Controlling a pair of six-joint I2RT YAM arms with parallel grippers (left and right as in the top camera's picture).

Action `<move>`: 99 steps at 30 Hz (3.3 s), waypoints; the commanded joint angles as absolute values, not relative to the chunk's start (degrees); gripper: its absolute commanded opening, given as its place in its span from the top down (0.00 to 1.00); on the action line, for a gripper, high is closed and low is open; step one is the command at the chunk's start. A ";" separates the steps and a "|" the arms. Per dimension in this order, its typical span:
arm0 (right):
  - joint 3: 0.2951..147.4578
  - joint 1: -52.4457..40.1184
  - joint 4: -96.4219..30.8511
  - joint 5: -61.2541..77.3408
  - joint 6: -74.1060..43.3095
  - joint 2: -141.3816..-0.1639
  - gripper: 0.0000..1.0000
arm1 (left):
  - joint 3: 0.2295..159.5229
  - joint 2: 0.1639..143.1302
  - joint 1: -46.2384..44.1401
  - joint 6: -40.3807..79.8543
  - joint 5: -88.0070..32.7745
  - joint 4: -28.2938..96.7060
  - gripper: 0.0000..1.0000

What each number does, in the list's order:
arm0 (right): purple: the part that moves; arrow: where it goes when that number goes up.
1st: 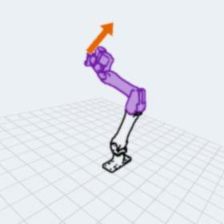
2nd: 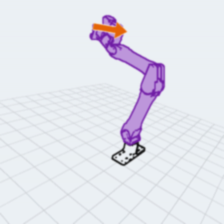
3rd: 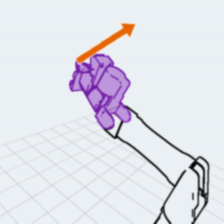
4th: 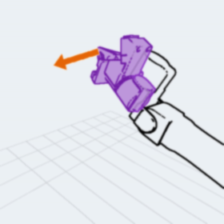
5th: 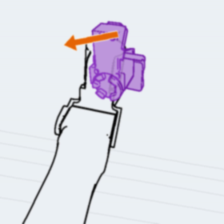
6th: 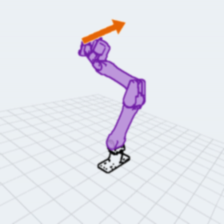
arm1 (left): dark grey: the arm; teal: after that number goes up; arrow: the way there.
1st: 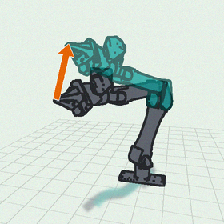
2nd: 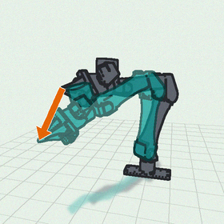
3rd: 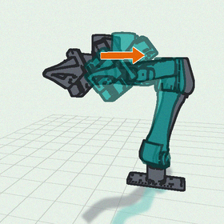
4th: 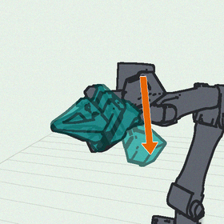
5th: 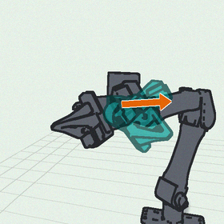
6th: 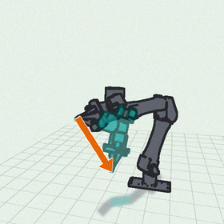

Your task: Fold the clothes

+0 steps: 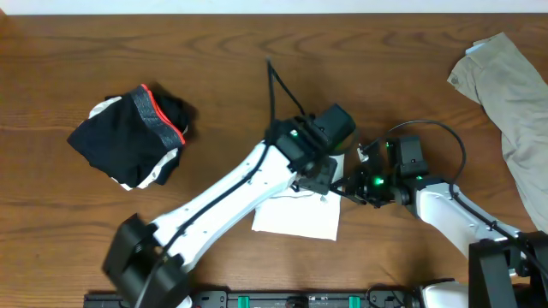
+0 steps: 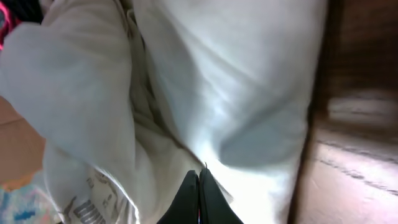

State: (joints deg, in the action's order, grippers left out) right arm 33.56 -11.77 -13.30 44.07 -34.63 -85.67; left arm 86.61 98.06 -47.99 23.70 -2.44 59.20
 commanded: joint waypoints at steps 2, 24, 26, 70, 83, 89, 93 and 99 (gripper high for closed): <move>33.23 -15.59 -13.06 43.40 -35.68 -86.02 0.99 | 88.14 95.35 -46.61 22.81 3.70 60.18 0.37; 33.63 -21.71 3.64 74.11 -33.87 -74.00 0.98 | 88.14 95.35 -40.05 21.47 3.73 65.17 0.36; 33.63 -21.15 3.46 70.52 -34.72 -70.85 0.98 | 88.09 95.35 -38.98 21.45 3.75 65.87 0.35; 41.41 -9.91 -26.76 19.14 -18.76 -72.55 0.99 | 68.01 95.22 -33.10 18.06 -22.94 42.68 0.49; 42.46 -6.74 -30.44 17.96 -17.26 -69.58 0.99 | 64.82 96.55 -45.36 18.06 -26.85 19.42 0.77; 42.46 -6.70 -32.38 15.40 -17.23 -69.58 0.98 | 66.13 96.25 -49.12 18.02 -26.89 17.30 0.76; 42.44 -6.70 -34.11 14.68 -17.02 -69.58 0.98 | 69.01 92.49 -46.89 17.80 -20.80 26.85 0.76; 42.44 -6.70 -34.28 13.26 -16.86 -69.58 0.98 | 69.93 85.32 -41.50 15.88 -5.93 38.02 0.73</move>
State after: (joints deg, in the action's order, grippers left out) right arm 41.45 -7.18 -34.28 14.68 -17.87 -70.22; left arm 67.83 88.64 -43.99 17.93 -14.66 36.10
